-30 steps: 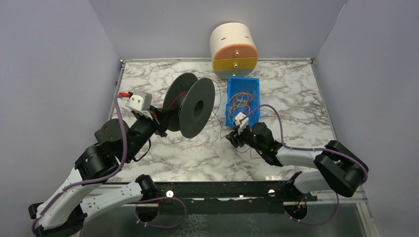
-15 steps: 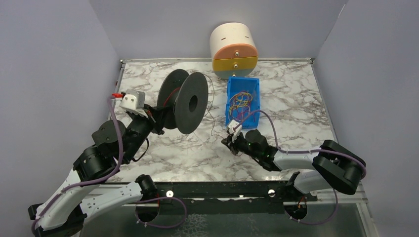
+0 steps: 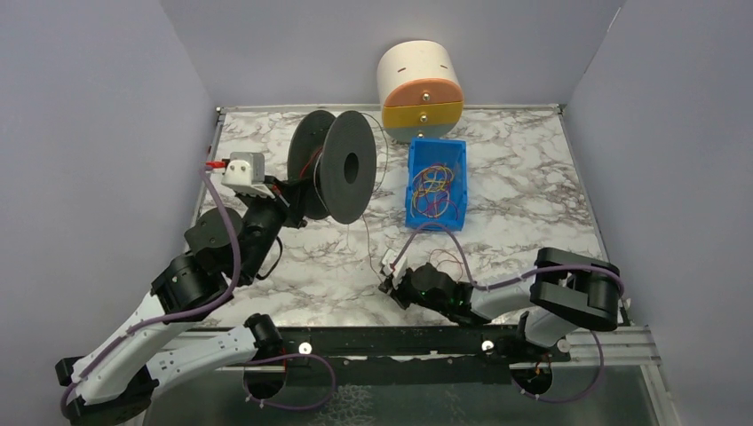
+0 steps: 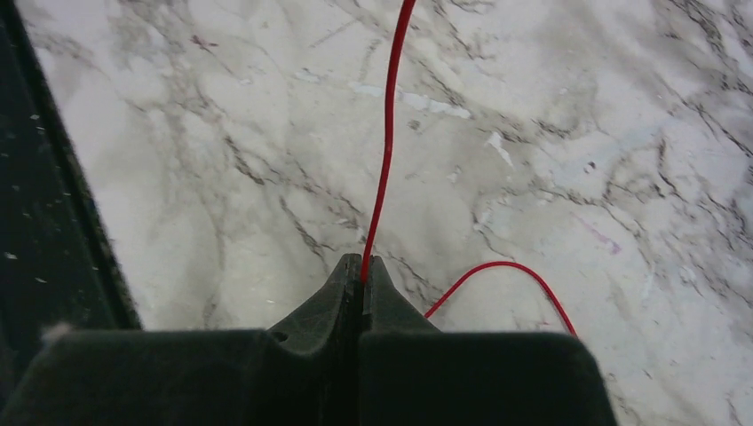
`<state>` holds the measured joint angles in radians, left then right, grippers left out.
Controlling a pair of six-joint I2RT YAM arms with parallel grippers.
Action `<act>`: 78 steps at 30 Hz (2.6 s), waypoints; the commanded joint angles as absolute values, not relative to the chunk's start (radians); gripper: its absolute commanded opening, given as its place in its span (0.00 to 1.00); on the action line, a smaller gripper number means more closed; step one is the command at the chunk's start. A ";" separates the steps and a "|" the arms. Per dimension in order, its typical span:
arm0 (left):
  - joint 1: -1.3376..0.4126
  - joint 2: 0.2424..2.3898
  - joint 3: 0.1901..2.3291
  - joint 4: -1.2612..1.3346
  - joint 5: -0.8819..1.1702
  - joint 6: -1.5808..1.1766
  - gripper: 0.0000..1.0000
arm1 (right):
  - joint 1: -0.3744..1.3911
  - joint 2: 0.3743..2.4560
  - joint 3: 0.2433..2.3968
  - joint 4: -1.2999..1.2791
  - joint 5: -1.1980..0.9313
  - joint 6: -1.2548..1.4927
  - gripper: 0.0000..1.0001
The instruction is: Wrap the cables
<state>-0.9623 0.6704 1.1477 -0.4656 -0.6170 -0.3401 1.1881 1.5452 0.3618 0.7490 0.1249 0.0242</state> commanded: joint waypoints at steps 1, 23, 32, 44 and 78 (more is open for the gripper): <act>-0.960 0.687 1.116 -0.288 -0.691 -0.367 0.00 | 1.277 1.554 0.418 0.786 0.196 0.058 0.01; -0.960 0.778 0.862 -0.102 -0.902 -0.265 0.00 | 1.568 1.226 0.776 0.200 0.285 0.151 0.01; -0.962 0.796 0.801 -0.151 -0.877 -0.300 0.00 | 1.568 1.210 1.018 -0.092 0.347 0.104 0.01; -0.978 0.792 0.807 -0.283 -0.803 -0.337 0.00 | 1.475 1.212 1.194 -0.279 0.286 -0.018 0.01; -1.119 0.858 0.864 -0.565 -0.686 -0.263 0.00 | 0.921 1.407 1.295 -0.278 -0.233 0.023 0.01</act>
